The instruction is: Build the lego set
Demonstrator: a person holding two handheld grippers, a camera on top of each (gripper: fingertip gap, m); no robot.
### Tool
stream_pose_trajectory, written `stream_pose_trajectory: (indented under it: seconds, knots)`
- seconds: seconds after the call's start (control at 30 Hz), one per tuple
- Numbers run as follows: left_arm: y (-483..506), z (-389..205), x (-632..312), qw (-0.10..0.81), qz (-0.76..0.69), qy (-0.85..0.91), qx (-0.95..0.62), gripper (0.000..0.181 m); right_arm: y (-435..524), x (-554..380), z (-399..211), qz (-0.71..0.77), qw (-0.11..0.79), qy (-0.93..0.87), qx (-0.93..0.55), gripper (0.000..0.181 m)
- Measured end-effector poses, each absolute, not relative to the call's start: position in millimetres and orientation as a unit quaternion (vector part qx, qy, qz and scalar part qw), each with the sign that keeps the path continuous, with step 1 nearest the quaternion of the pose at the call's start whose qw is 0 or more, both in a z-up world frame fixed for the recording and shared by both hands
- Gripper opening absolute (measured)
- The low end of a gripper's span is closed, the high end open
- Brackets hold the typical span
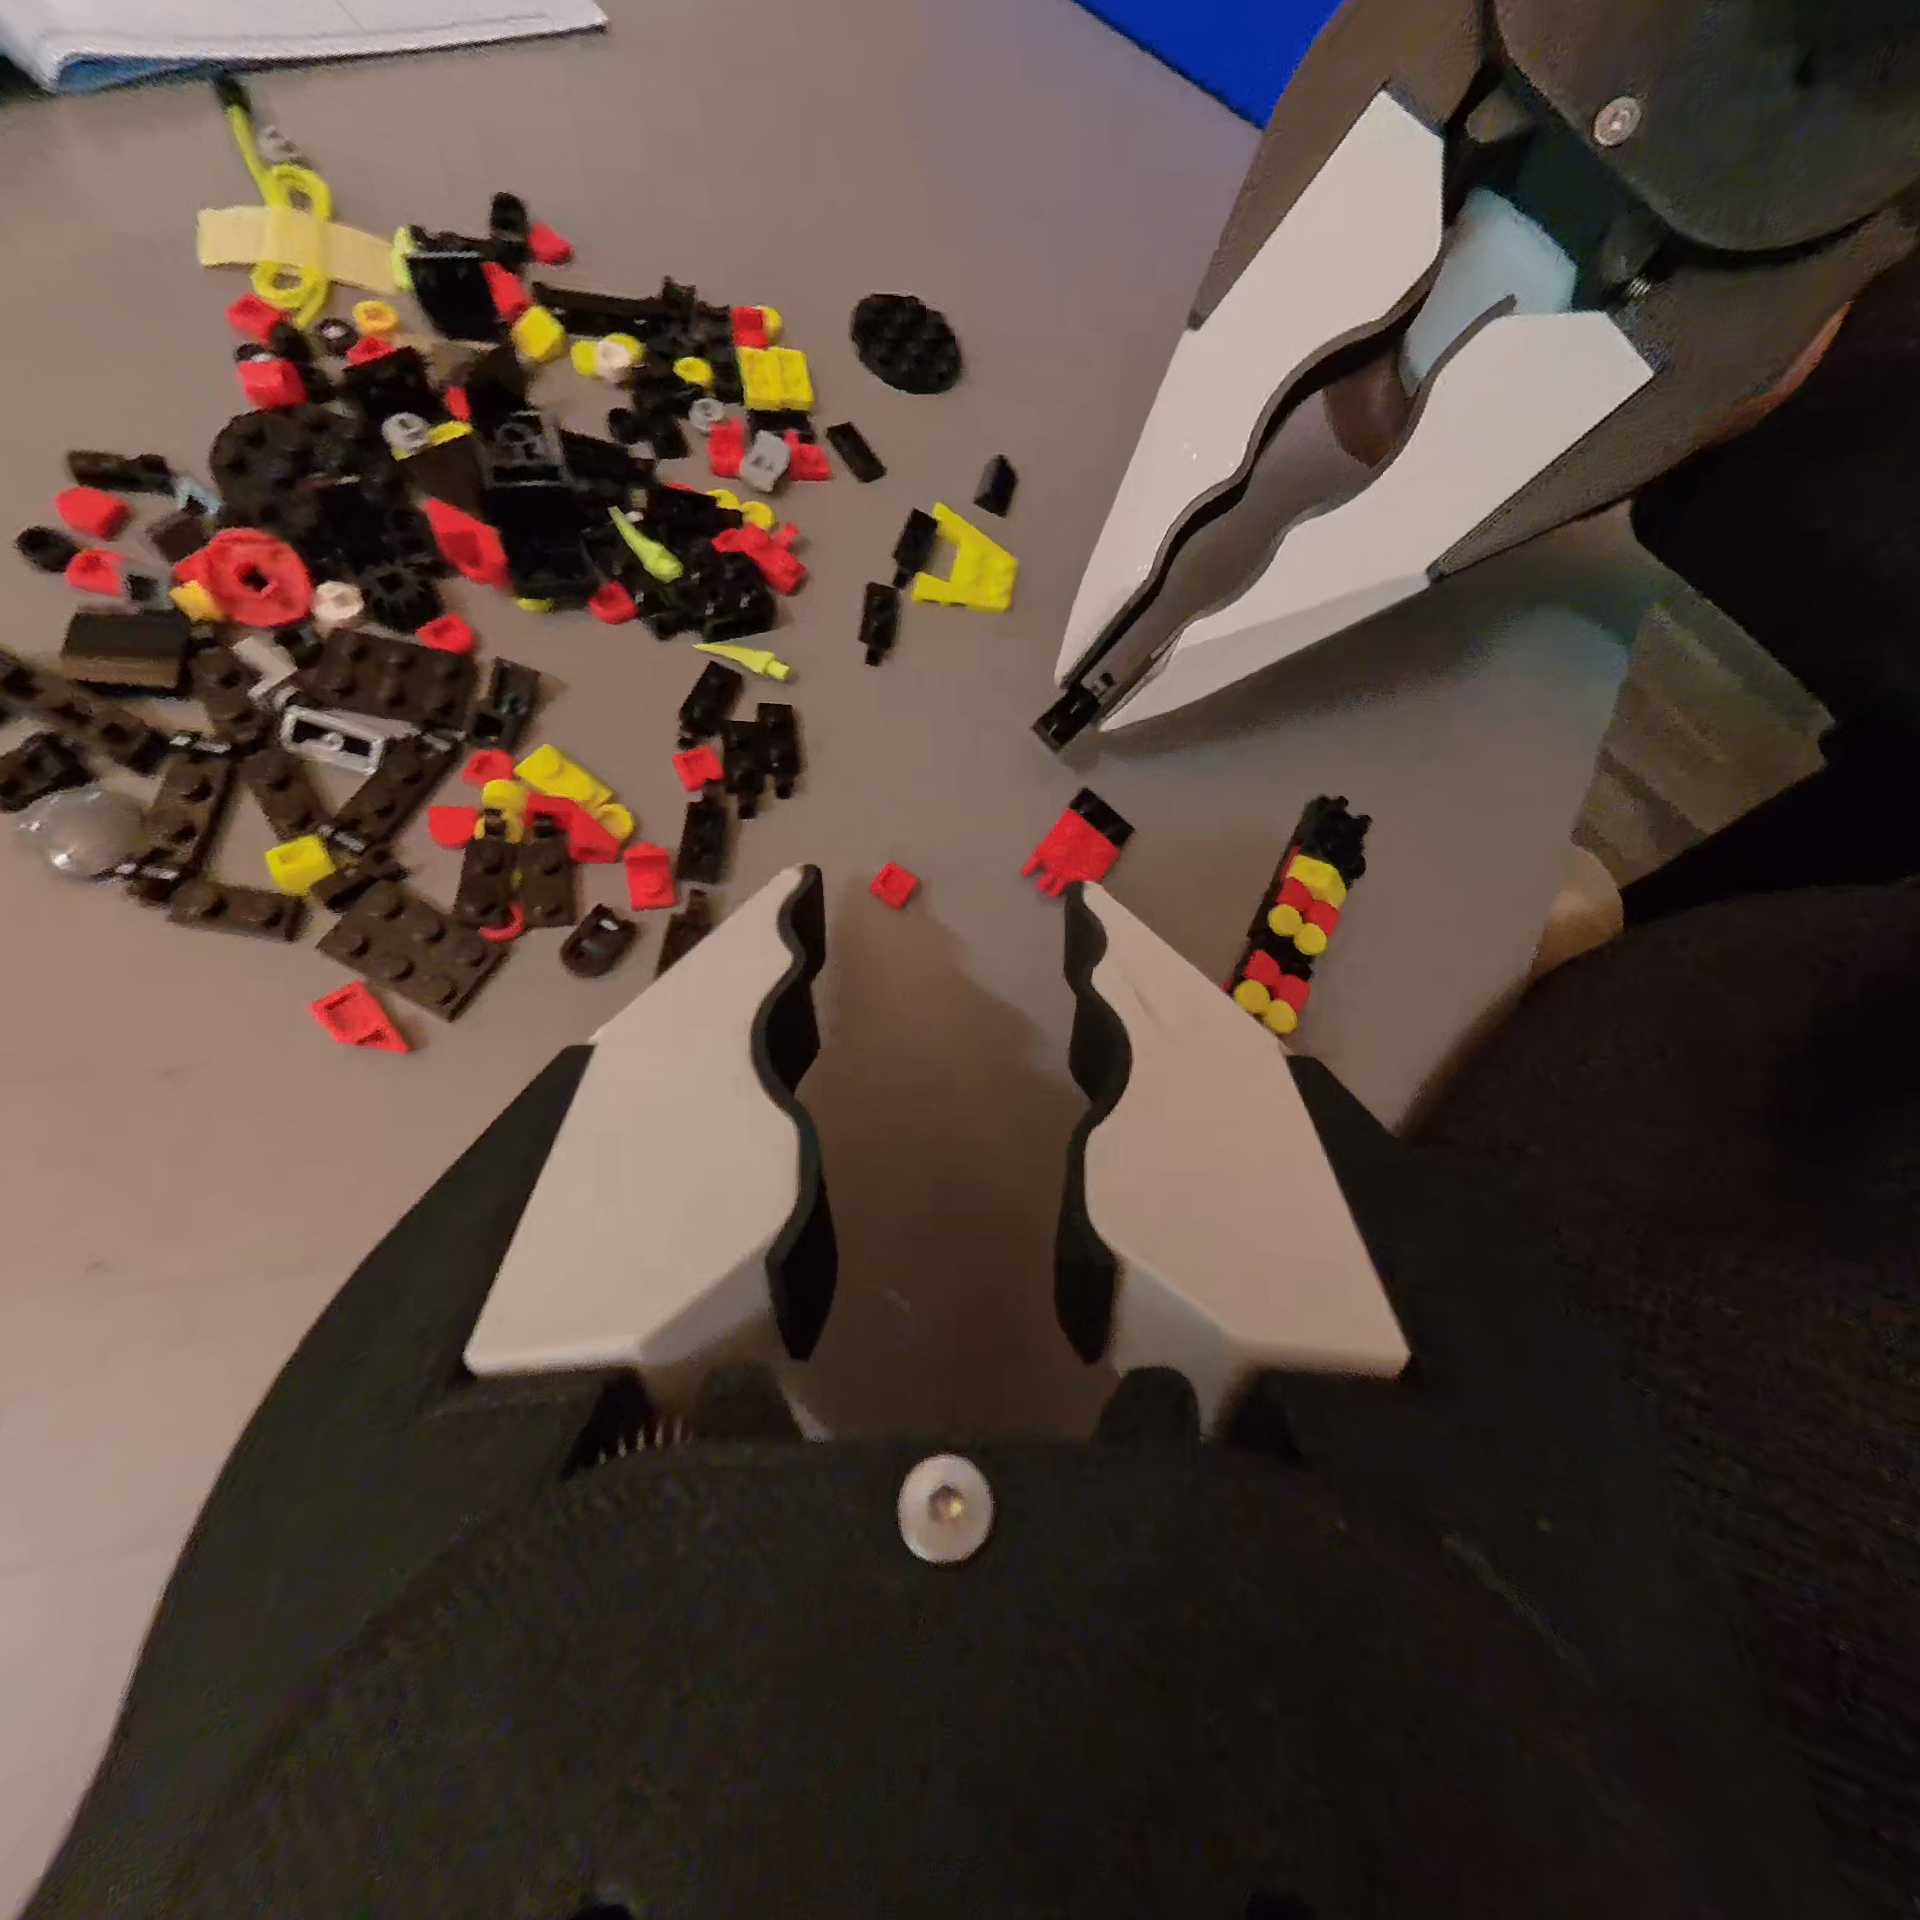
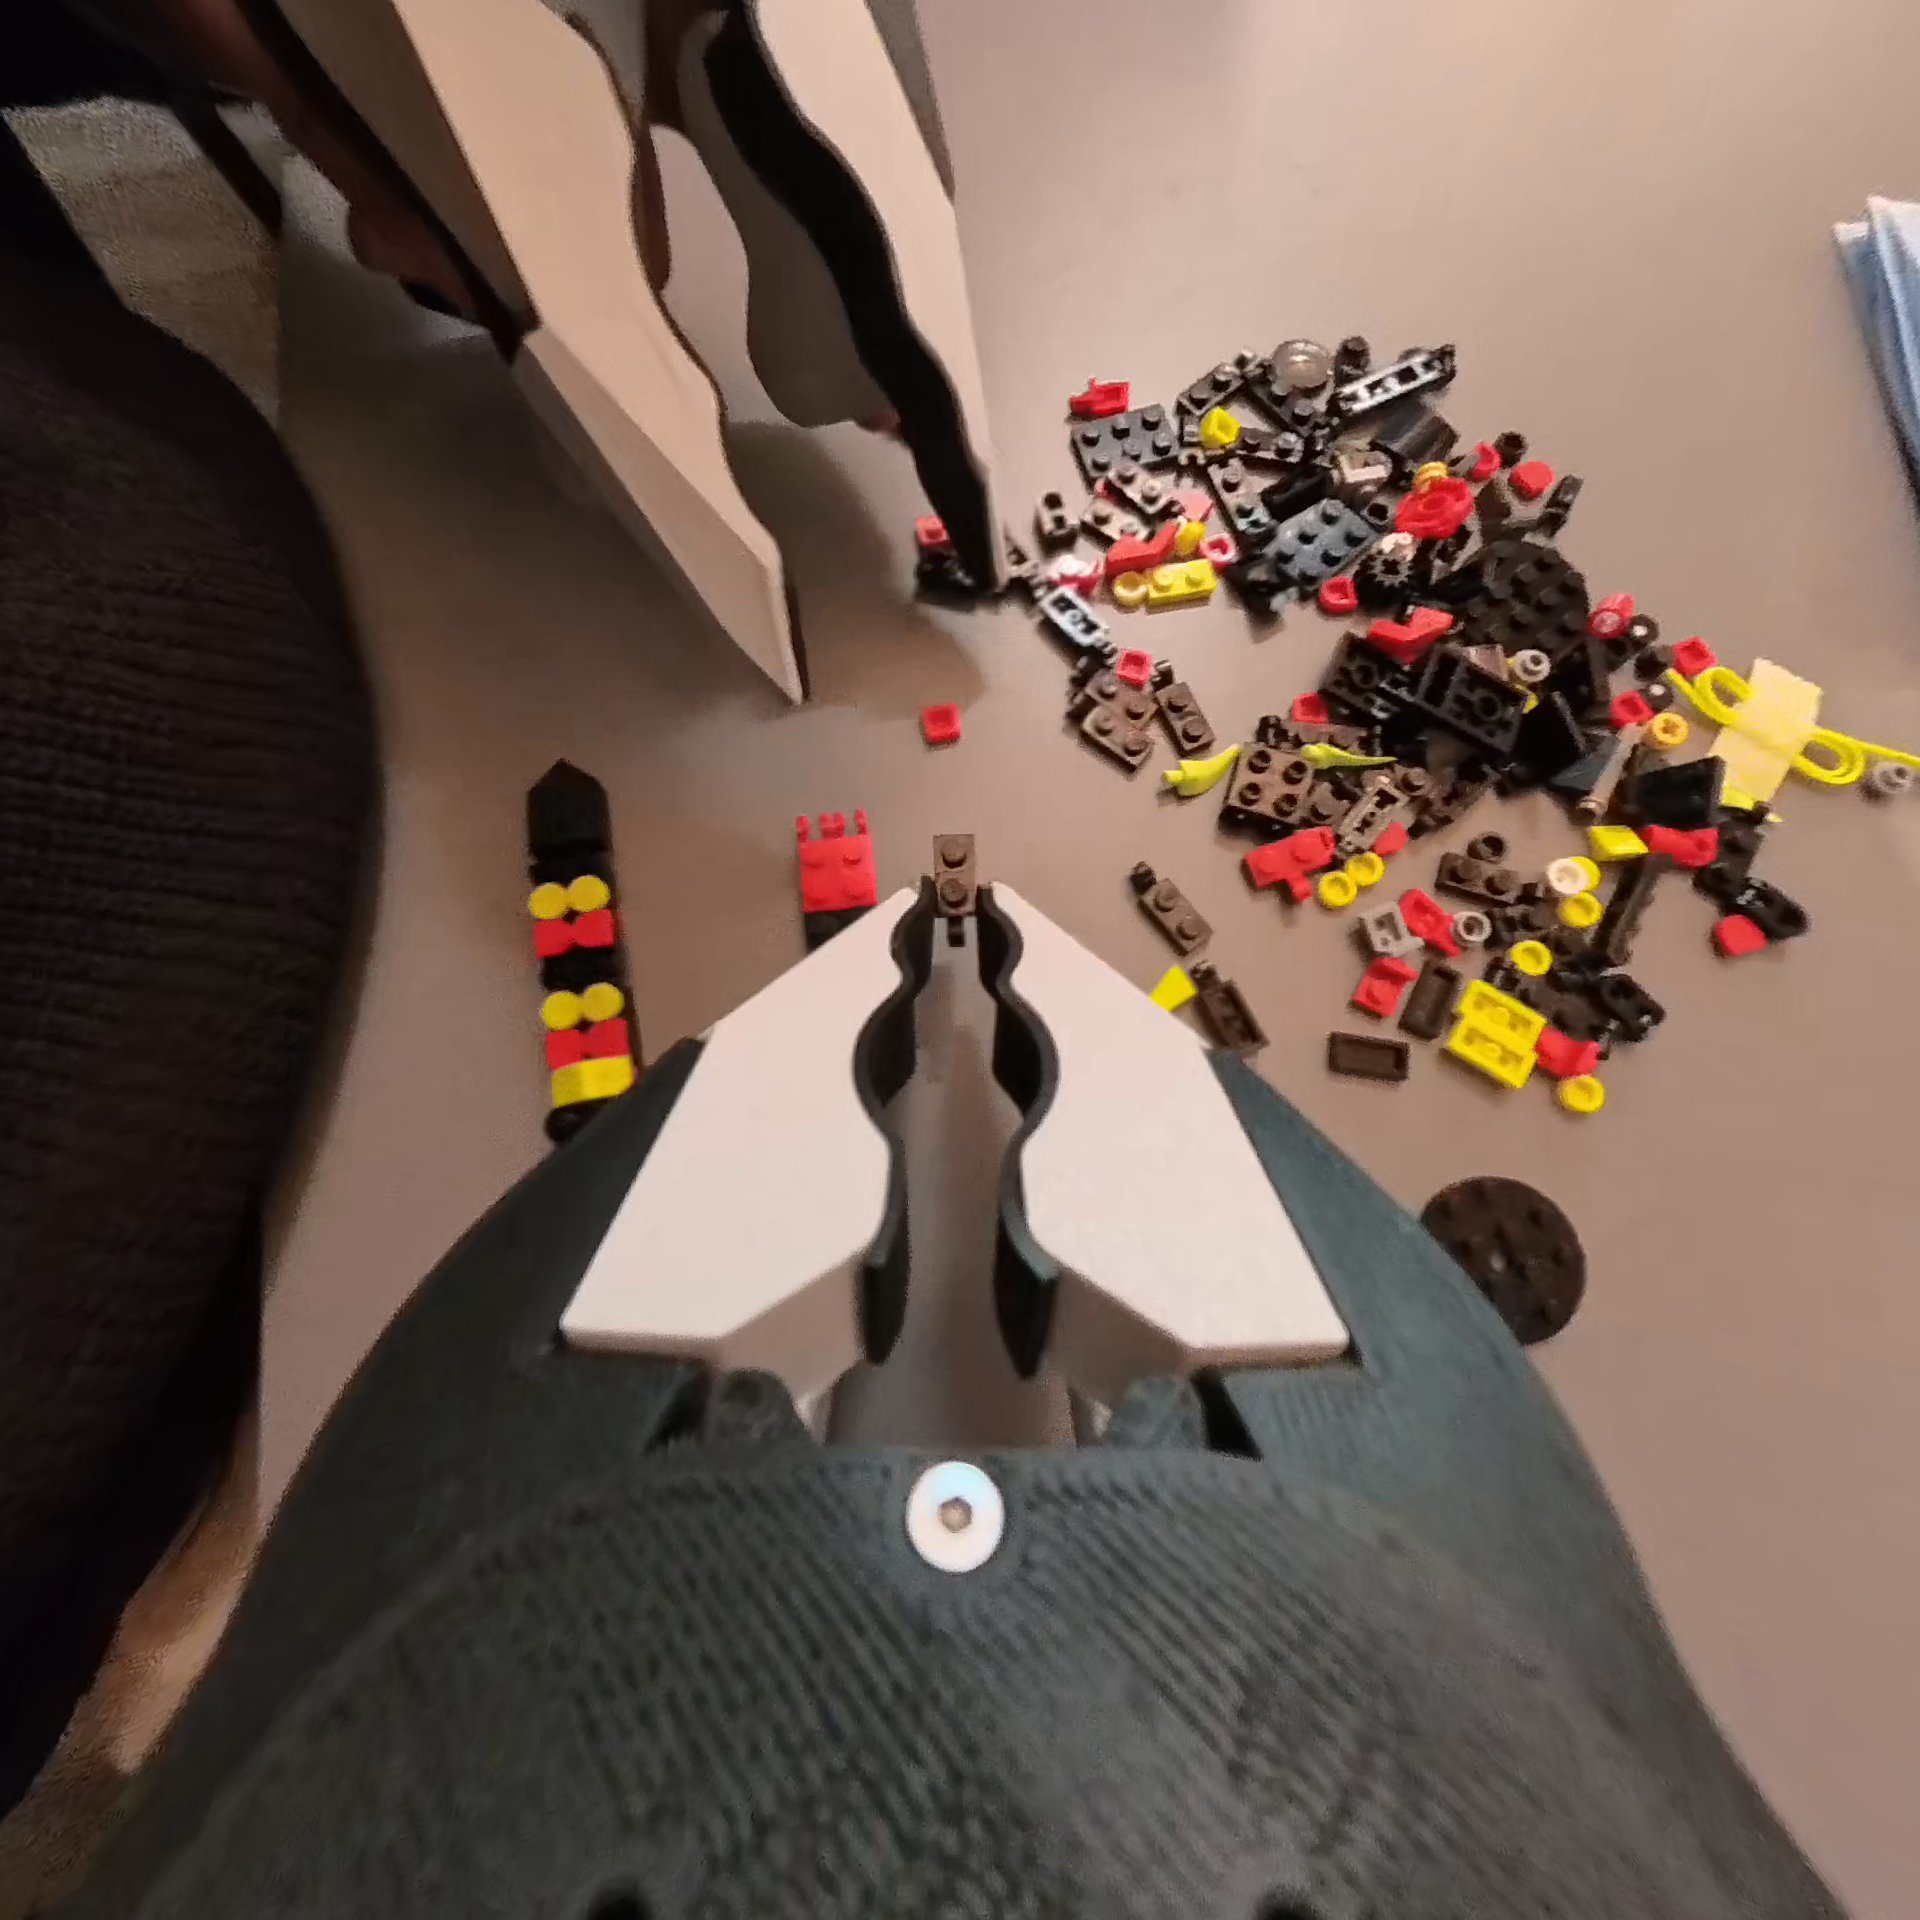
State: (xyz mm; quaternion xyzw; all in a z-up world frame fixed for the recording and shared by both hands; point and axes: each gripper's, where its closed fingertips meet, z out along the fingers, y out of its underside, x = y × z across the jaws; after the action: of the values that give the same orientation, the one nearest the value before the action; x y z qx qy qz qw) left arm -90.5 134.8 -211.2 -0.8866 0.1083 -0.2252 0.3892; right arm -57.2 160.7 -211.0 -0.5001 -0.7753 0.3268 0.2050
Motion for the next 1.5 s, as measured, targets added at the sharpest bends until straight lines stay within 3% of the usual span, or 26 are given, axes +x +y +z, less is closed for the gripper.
stream_pose_trajectory:
  seconds: [0.03, 0.2, 0.53, 1.27, 1.5]
  knots:
    - [133.5, -211.3, -86.9, 0.388, -0.228, 0.118, -0.885, 0.04, 157.0, -53.2, -212.4, 0.321, 0.204, -0.78, -0.497, 0.007]
    - [130.1, -217.3, -78.0, 0.364, -0.243, 0.128, -0.89, 0.025, 142.4, -41.7, -218.8, 0.317, 0.188, -0.793, -0.485, 0.006]
    - [139.3, -223.6, -57.0, 0.362, -0.237, 0.146, -0.89, 0.033, 138.3, -43.4, -223.4, 0.322, 0.174, -0.801, -0.475, 0.007]
    - [139.5, -232.0, -56.3, 0.356, -0.206, 0.168, -0.896, 0.03, 136.5, -45.3, -222.1, 0.325, 0.183, -0.805, -0.461, 0.013]
    - [138.8, -232.5, -56.3, 0.355, -0.203, 0.171, -0.896, 0.028, 135.5, -47.0, -219.2, 0.334, 0.185, -0.799, -0.464, 0.007]
